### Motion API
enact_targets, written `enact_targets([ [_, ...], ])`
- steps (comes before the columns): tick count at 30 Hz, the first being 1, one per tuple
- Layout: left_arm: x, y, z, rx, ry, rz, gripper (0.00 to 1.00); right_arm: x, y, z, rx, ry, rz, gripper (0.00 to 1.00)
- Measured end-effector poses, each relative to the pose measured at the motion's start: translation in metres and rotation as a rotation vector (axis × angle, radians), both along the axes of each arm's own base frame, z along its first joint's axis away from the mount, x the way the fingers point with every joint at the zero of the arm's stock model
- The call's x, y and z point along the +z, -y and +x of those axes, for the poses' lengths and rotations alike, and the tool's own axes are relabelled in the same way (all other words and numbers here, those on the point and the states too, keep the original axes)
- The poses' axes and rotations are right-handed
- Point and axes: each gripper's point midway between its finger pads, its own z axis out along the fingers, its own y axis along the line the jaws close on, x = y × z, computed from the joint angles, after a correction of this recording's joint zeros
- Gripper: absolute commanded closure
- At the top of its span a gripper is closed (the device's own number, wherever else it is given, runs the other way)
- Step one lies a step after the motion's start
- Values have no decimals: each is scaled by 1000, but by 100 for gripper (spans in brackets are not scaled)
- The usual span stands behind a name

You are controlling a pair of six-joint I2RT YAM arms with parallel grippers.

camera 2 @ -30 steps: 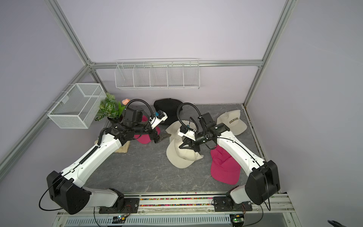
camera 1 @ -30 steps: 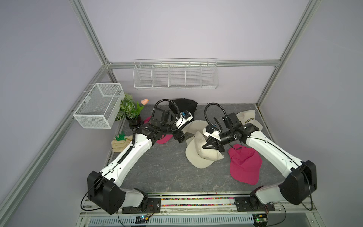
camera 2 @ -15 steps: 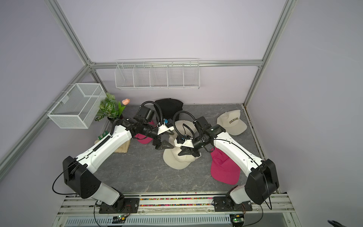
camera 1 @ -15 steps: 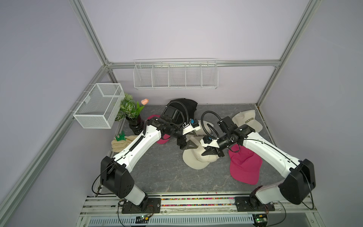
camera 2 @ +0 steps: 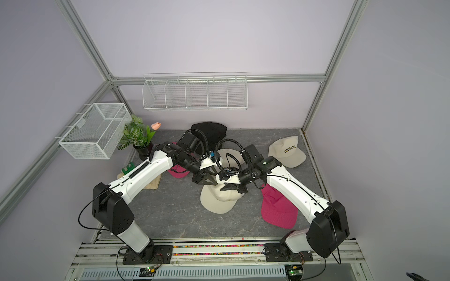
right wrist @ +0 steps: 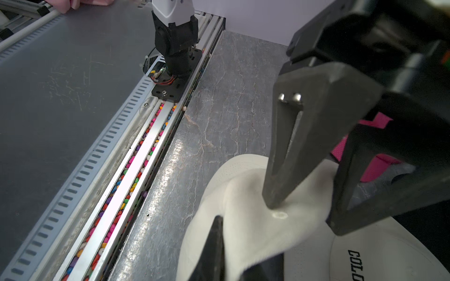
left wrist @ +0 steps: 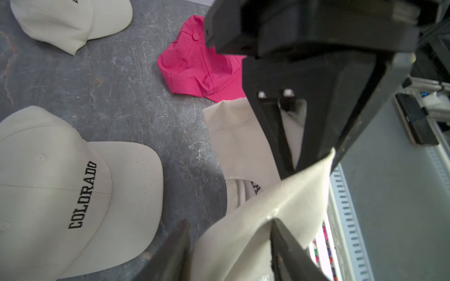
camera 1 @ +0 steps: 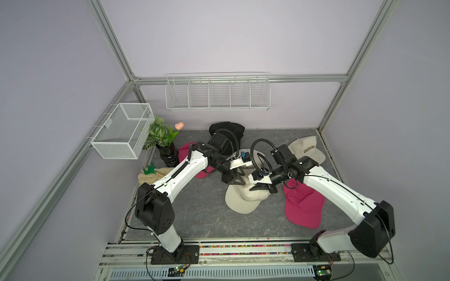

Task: Stack the baseball caps by color
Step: Pick up the baseball cap from the center of the board.

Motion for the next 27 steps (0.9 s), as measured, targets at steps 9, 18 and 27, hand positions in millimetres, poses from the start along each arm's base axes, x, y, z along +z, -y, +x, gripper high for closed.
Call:
enact_targets([
  [9, 20, -10, 22, 68, -10, -68, 100, 2, 4, 10, -36, -24, 41, 61],
  [18, 66, -55, 27, 184, 88, -242, 100, -1, 15, 19, -75, -82, 105, 55],
  [27, 95, -73, 10, 182, 169, -352, 100, 4, 17, 16, -58, -102, 136, 53],
])
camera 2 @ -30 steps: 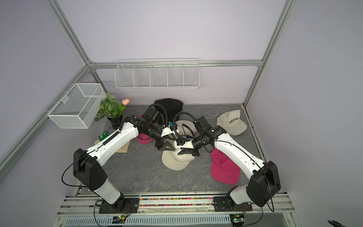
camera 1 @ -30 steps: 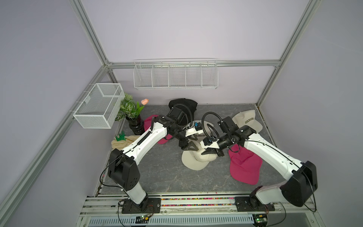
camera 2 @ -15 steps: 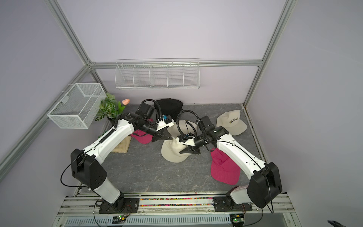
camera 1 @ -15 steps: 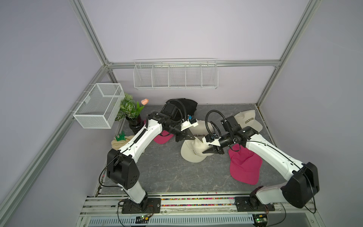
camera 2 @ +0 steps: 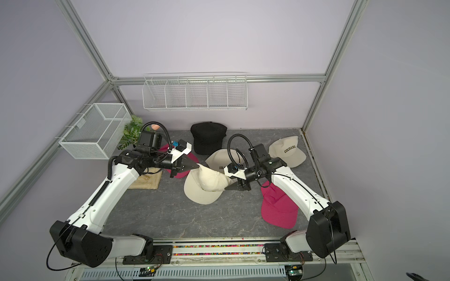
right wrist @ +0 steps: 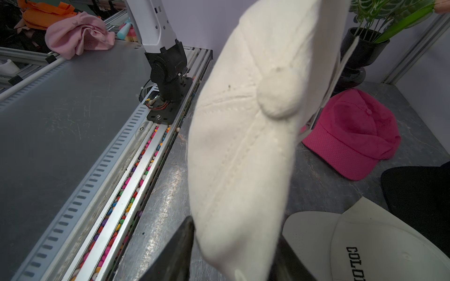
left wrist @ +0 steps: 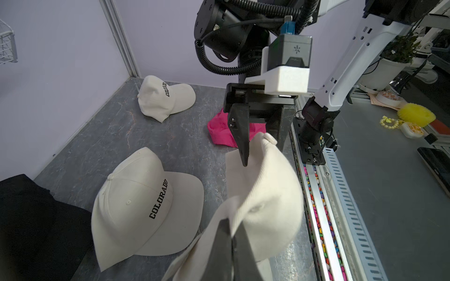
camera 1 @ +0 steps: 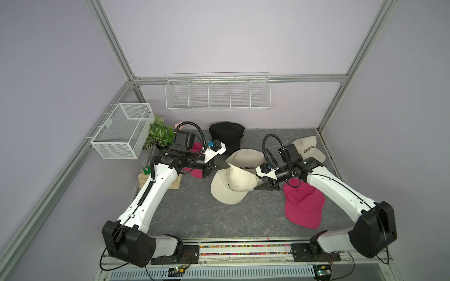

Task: Stack the baseball caps by color
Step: Pick up the baseball cap from the center of the board.

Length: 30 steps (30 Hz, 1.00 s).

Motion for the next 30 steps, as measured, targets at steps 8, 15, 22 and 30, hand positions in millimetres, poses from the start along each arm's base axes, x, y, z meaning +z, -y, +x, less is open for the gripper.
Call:
enact_targets([
  [8, 3, -2, -2, 1, 22, -14, 100, -5, 10, -5, -2, -41, -25, 58],
  [15, 3, -2, -2, 5, 23, -10, 100, -8, 17, -8, -10, -74, -53, 70],
  [22, -1, -1, 5, 32, 9, -8, 100, -6, 26, -2, -50, -62, -72, 93],
  [30, -32, 15, 44, 145, -71, 57, 100, 14, 43, 28, -138, -7, -53, 93],
])
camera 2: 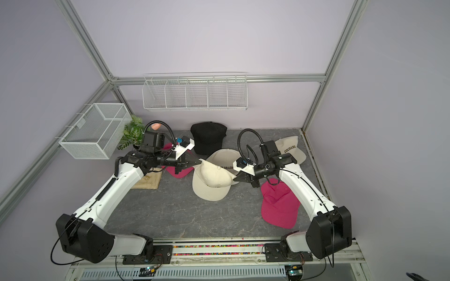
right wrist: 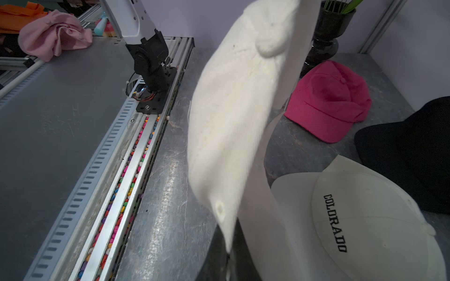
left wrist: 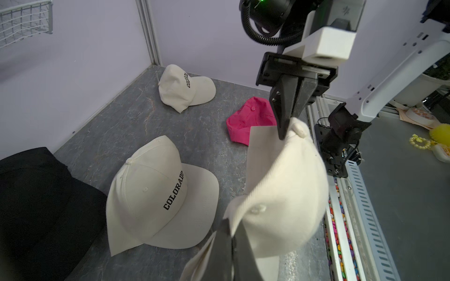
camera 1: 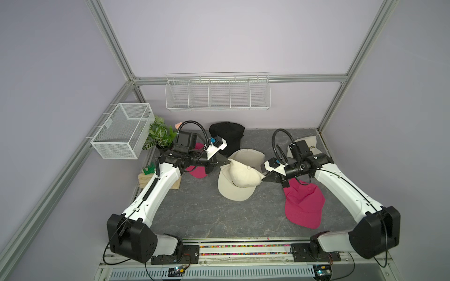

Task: Stack the baseball caps by color
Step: Place the baseball cap on the baseball cap.

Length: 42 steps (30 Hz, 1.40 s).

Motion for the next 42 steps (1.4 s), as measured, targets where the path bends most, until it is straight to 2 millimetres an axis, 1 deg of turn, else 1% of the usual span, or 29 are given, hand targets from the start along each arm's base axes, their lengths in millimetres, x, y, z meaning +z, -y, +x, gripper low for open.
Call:
enact_targets([
  [2, -16, 13, 3, 9, -19, 54, 100, 5, 5, 10, -19, 9, 3, 93],
  [4, -28, 23, 4, 4, -40, 92, 100, 5, 10, 17, -30, -2, -5, 93],
  [7, -39, 28, 15, 36, -68, 127, 100, -1, 16, 24, -37, -47, -32, 93],
  [11, -49, 29, 35, 114, -100, 147, 100, -13, 28, 38, -65, -105, -75, 94],
  [13, -51, 31, 47, 149, -114, 160, 100, -15, 33, 47, -74, -123, -93, 93],
  [17, -53, 36, 70, 192, -128, 186, 100, -9, 37, 67, -58, -121, -122, 93],
  [20, -56, 38, 81, 206, -143, 218, 100, -4, 35, 78, -20, -117, -130, 94],
  [22, -57, 39, 86, 211, -150, 235, 100, -5, 34, 82, 4, -133, -136, 93],
  [24, -60, 38, 90, 212, -157, 247, 100, -9, 34, 84, 21, -157, -142, 93],
  [29, -77, 32, 102, 230, -190, 272, 100, -27, 35, 94, 10, -221, -178, 93],
  [31, -87, 30, 109, 241, -211, 281, 100, -35, 35, 104, -19, -242, -199, 93],
  [36, -113, 32, 127, 267, -255, 300, 100, -54, 36, 132, -114, -289, -243, 89],
  [40, -130, 33, 136, 296, -275, 317, 100, -69, 37, 152, -188, -341, -272, 90],
  [42, -134, 32, 141, 314, -280, 319, 100, -77, 37, 159, -219, -369, -282, 92],
])
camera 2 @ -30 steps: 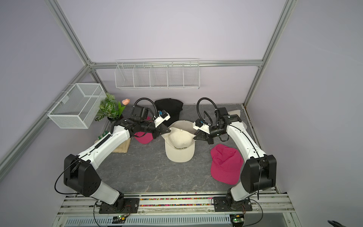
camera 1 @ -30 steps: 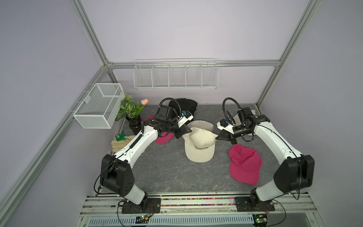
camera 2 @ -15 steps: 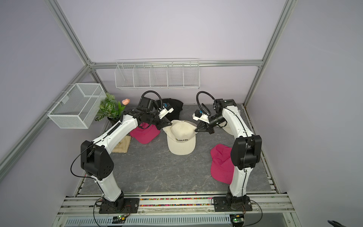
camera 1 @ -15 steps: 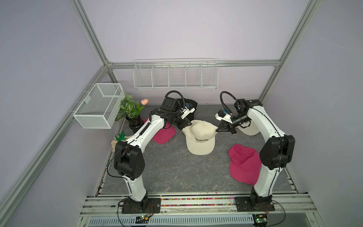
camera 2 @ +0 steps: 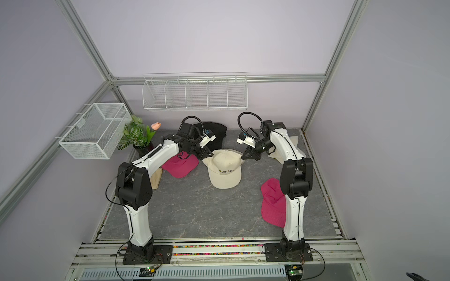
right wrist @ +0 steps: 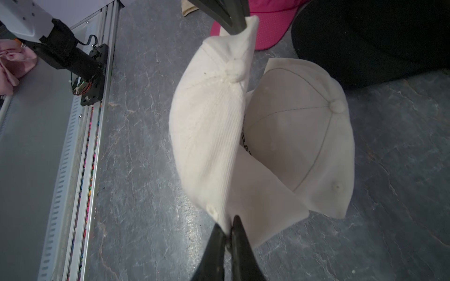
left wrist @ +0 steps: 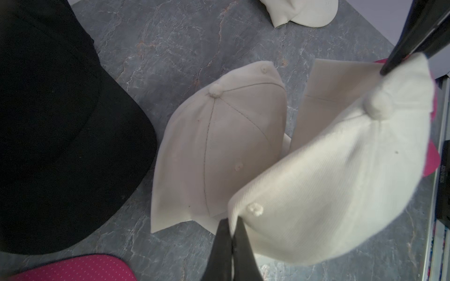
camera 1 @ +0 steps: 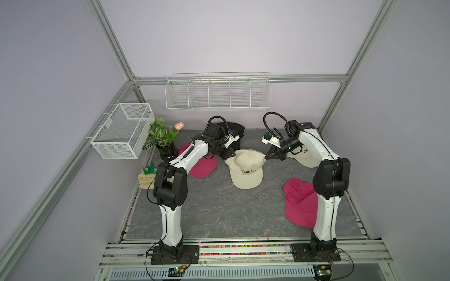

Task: Stack the baseball caps by color
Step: Place the baseball cap on the baseball cap.

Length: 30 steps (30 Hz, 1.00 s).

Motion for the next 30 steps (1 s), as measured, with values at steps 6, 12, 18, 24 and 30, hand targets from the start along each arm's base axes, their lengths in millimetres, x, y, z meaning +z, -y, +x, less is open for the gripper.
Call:
enact_targets([
  [6, 0, -4, 19, 68, 19, -15, 96, -14, 1, 24, -128, -28, -37, 92],
  [12, -22, -8, 41, 167, -2, 20, 51, -29, 4, 50, -299, -42, -52, 53],
  [18, -15, -39, 65, 408, 63, 109, 21, -46, 26, 56, -552, -22, -128, 11],
  [24, 32, -72, 79, 649, 201, 94, 1, -15, 45, 46, -685, 228, -96, 11],
  [30, 45, -73, 101, 759, 217, 33, 1, -10, 18, 8, -611, 451, -28, 11],
])
